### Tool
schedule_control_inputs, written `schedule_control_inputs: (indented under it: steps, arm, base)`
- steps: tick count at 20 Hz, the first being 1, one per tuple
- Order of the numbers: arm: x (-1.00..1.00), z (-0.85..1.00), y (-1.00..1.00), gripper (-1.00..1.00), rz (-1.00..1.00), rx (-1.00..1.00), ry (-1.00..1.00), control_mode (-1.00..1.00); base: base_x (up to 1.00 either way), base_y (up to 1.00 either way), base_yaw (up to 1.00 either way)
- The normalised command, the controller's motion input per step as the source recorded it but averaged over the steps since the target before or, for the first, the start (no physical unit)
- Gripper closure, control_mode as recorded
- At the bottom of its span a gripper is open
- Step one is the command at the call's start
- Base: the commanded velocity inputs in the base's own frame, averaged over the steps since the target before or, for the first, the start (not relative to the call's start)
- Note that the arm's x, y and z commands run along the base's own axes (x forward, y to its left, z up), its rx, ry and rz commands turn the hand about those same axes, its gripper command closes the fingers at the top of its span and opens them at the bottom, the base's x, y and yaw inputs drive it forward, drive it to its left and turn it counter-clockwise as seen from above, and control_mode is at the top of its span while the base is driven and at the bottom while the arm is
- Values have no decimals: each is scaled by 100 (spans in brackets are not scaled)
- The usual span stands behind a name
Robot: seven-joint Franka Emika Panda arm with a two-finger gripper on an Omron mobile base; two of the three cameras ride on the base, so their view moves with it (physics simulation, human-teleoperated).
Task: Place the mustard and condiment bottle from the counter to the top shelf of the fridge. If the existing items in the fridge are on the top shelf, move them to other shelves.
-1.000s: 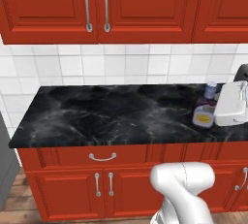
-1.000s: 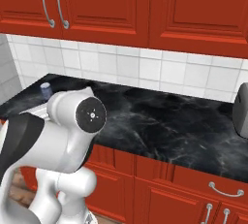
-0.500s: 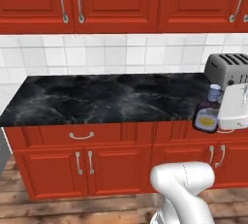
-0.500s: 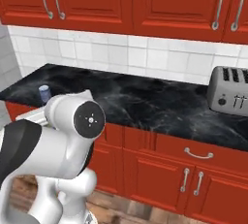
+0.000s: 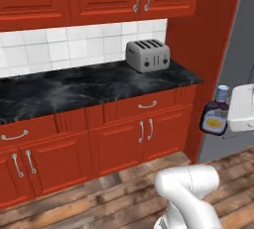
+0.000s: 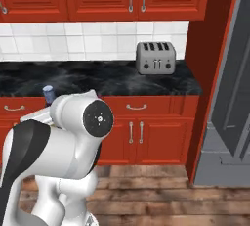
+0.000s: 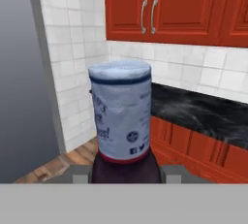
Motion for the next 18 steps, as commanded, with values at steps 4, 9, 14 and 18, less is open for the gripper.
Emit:
schedule_control_inputs:
  steps: [4, 9, 14, 18]
  arm:
    - [0, 0, 0, 100, 0, 0, 0, 100]
    - [0, 0, 0, 100, 0, 0, 0, 100]
    - [0, 0, 0, 100, 0, 0, 0, 100]
    - [0, 0, 0, 100, 0, 0, 0, 100]
  base:
    - [-69, -22, -69]
    - [-1, -88, -56]
    - [89, -74, -35]
    - [100, -49, -24]
